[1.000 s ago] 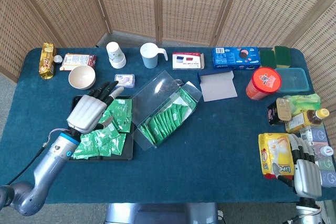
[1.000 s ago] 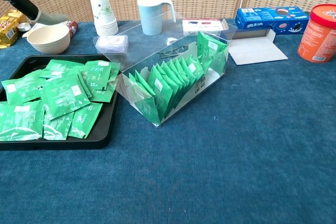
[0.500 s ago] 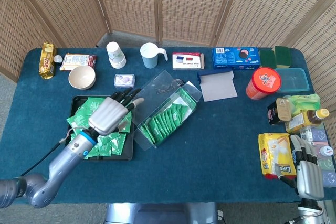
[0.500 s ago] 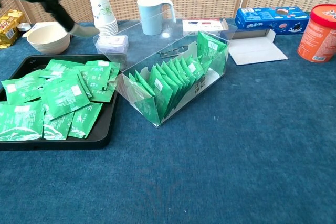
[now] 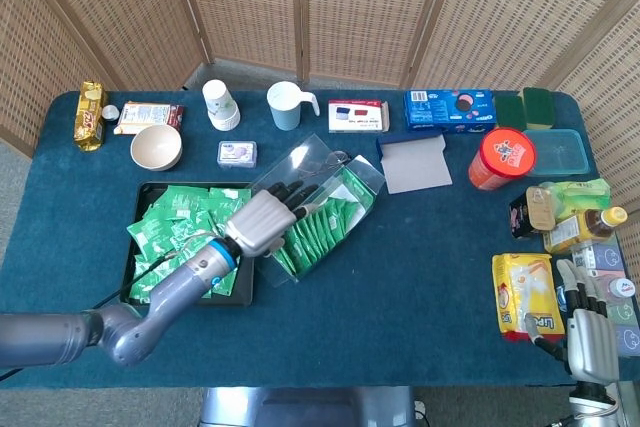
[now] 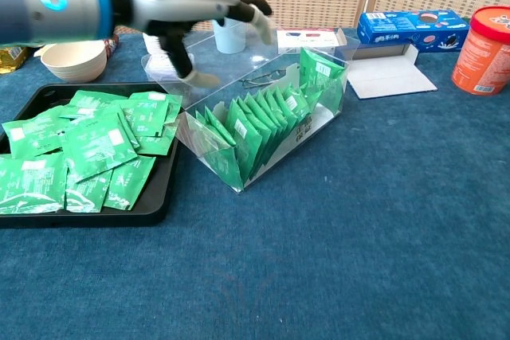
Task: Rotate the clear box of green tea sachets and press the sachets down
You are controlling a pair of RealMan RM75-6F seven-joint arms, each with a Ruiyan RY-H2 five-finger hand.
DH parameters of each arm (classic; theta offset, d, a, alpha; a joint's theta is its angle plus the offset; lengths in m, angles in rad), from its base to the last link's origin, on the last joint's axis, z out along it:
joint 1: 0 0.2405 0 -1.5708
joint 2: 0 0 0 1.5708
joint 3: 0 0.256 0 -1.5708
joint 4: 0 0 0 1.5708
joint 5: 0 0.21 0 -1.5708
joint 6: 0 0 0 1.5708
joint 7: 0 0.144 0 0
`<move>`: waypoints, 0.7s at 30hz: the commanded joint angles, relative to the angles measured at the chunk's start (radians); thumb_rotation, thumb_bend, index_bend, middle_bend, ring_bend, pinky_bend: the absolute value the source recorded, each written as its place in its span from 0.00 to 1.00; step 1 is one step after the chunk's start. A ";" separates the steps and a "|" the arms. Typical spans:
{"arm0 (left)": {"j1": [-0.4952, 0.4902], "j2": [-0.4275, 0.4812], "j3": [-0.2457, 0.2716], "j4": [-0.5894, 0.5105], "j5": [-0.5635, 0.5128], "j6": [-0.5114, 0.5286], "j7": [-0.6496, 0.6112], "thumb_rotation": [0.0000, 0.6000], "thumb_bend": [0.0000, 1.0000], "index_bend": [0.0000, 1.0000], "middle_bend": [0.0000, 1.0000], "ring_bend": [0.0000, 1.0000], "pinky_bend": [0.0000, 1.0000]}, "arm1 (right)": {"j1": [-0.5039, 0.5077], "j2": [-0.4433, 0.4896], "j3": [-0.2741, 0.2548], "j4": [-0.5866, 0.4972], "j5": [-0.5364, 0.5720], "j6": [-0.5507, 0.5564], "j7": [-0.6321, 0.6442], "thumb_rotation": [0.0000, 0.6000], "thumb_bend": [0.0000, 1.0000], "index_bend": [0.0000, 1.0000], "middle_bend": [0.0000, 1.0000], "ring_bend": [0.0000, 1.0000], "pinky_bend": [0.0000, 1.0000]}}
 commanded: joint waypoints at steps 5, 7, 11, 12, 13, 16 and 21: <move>-0.097 -0.087 -0.008 0.091 -0.116 -0.091 0.084 1.00 0.32 0.16 0.00 0.00 0.15 | -0.007 -0.003 0.000 0.010 0.007 0.004 0.010 1.00 0.34 0.00 0.00 0.00 0.07; -0.129 -0.119 -0.010 0.127 -0.154 -0.116 0.102 1.00 0.32 0.16 0.00 0.00 0.15 | -0.010 -0.002 0.000 0.013 0.010 0.006 0.013 1.00 0.34 0.00 0.00 0.00 0.07; -0.169 -0.163 -0.019 0.182 -0.204 -0.141 0.115 1.00 0.32 0.17 0.00 0.00 0.15 | -0.015 0.000 0.001 0.016 0.014 0.009 0.019 1.00 0.34 0.00 0.00 0.00 0.07; -0.183 -0.177 -0.021 0.201 -0.222 -0.148 0.120 1.00 0.32 0.17 0.00 0.00 0.15 | -0.017 0.001 0.002 0.017 0.016 0.011 0.021 1.00 0.34 0.00 0.00 0.00 0.07; -0.192 -0.185 -0.021 0.213 -0.232 -0.152 0.124 1.00 0.32 0.17 0.00 0.00 0.15 | -0.018 0.002 0.002 0.017 0.017 0.012 0.022 1.00 0.34 0.00 0.00 0.00 0.07; -0.222 -0.208 -0.017 0.249 -0.276 -0.172 0.134 1.00 0.32 0.17 0.00 0.00 0.15 | -0.024 0.004 0.002 0.019 0.022 0.016 0.026 1.00 0.34 0.00 0.00 0.00 0.07; -0.263 -0.243 -0.011 0.302 -0.332 -0.189 0.143 1.00 0.32 0.17 0.00 0.00 0.15 | -0.030 0.005 0.002 0.021 0.028 0.017 0.030 1.00 0.34 0.00 0.00 0.00 0.07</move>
